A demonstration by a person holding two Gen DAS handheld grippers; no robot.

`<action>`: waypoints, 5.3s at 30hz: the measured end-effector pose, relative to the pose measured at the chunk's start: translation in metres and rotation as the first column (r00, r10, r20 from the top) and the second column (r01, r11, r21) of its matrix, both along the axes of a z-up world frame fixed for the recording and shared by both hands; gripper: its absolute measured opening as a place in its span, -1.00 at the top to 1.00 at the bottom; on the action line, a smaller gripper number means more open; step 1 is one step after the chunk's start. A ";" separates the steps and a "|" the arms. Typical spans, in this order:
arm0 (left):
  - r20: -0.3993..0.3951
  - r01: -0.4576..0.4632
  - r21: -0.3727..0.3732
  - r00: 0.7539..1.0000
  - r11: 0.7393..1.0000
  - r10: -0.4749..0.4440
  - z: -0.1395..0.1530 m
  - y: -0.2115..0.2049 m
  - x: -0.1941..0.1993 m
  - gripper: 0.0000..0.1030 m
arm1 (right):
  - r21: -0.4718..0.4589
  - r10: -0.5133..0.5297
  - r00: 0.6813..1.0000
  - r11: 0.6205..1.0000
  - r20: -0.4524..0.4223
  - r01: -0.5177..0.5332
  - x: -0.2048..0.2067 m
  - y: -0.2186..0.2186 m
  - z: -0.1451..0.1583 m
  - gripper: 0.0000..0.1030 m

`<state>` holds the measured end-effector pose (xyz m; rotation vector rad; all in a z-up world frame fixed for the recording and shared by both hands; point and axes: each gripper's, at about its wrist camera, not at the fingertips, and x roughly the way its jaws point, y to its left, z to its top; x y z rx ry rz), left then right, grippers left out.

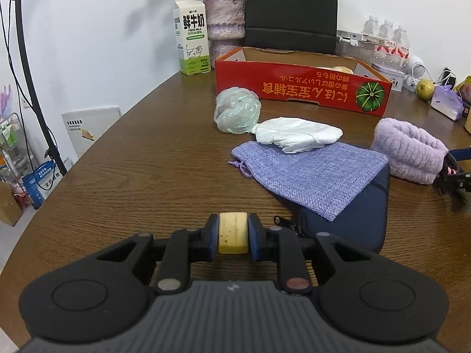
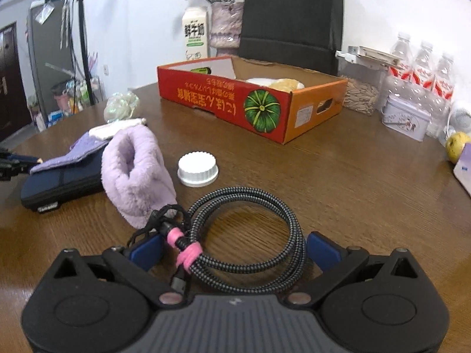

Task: Organize objects
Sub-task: 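Grasp the black-and-pink cable with the right tool while the left tool holds the soap, then carry the yellow soap and coiled cable with both tools over the red box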

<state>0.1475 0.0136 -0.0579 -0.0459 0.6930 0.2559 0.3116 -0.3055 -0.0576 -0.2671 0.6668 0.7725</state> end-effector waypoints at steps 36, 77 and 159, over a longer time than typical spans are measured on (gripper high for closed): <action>0.074 0.057 -0.065 0.996 0.996 -0.052 -0.006 0.014 -0.013 0.57 | -0.036 -0.043 0.998 0.999 -0.044 0.041 -0.027 0.018 0.006 -1.00; 0.107 0.107 -0.084 0.989 0.991 -0.098 -0.006 0.016 -0.028 0.59 | 0.105 -0.318 0.945 0.945 0.076 0.310 -0.154 0.066 0.025 -0.82; 0.304 0.106 -0.100 0.950 0.989 -0.071 0.102 0.042 0.305 0.59 | 0.153 -0.326 0.934 0.940 0.148 0.304 0.163 0.203 0.103 -0.82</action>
